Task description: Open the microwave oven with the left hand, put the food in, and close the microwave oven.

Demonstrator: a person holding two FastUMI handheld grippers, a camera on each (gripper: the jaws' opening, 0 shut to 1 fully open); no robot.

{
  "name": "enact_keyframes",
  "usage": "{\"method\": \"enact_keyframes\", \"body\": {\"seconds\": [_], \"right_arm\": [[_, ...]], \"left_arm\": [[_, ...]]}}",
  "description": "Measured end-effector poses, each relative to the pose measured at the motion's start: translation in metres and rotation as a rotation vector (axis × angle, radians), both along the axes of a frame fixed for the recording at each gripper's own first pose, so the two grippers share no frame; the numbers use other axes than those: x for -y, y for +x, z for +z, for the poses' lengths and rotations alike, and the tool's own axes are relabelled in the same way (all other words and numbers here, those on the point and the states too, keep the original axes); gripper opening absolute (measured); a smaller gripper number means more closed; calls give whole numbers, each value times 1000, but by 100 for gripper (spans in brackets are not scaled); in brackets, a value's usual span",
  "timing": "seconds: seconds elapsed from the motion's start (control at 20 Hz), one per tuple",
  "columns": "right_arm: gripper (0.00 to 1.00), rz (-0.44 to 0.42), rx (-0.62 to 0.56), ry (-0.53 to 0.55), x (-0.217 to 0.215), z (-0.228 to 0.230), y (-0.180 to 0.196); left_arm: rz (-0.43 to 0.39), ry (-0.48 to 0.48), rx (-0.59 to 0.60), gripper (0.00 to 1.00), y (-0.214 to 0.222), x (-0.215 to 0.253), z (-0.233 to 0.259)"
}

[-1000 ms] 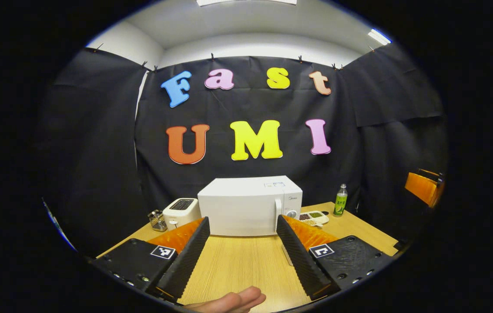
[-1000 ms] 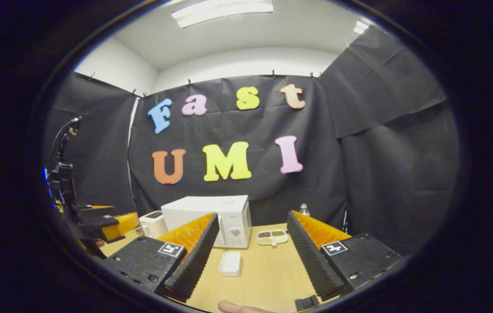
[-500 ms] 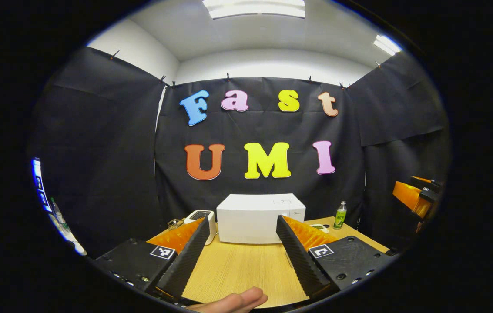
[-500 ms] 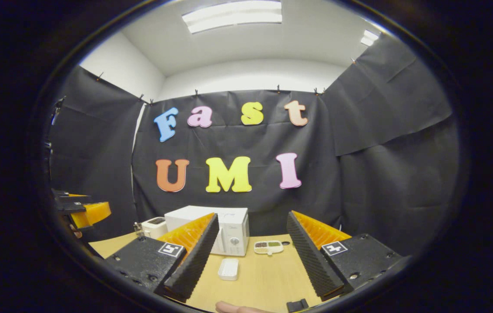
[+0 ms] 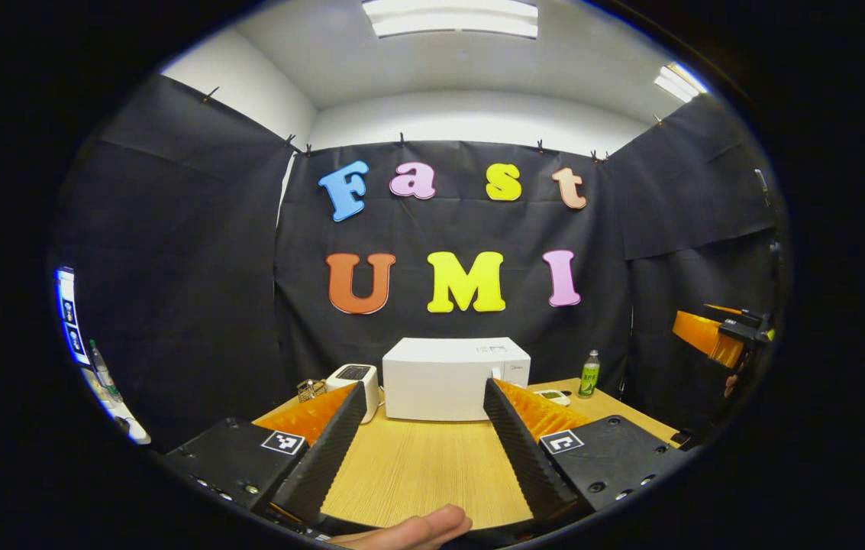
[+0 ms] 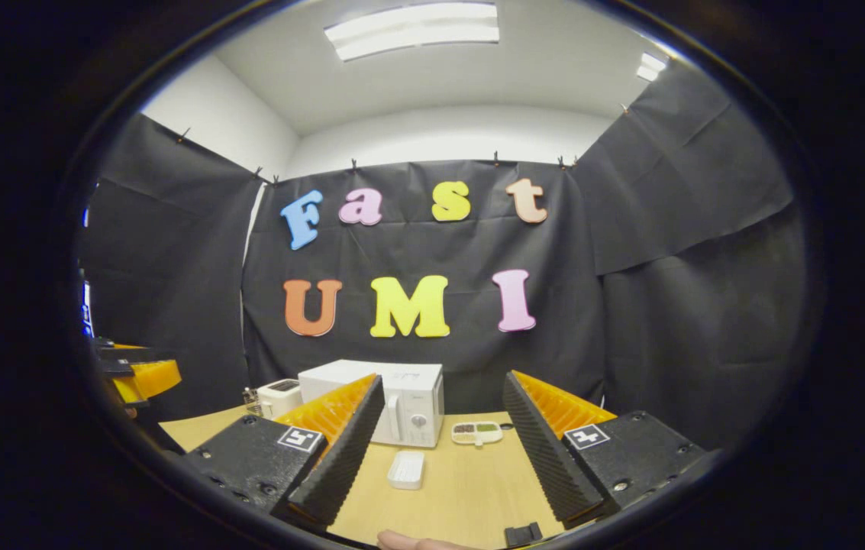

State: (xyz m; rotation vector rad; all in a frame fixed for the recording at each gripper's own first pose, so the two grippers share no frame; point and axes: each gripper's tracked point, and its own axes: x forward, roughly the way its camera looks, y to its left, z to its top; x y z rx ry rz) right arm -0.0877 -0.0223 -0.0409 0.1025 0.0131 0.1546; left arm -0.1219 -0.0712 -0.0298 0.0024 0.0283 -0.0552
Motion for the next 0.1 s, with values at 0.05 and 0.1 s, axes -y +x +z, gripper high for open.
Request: {"method": "enact_keyframes", "body": {"seconds": [0.05,0.1], "right_arm": [[100,5,-5,2,-1,-2,-1],[100,7,-11,1,-1,-4,-2]], "left_arm": [[-1,7,-4,96,1,0,-3],[0,17,-7,96,2,0,-5]]}}
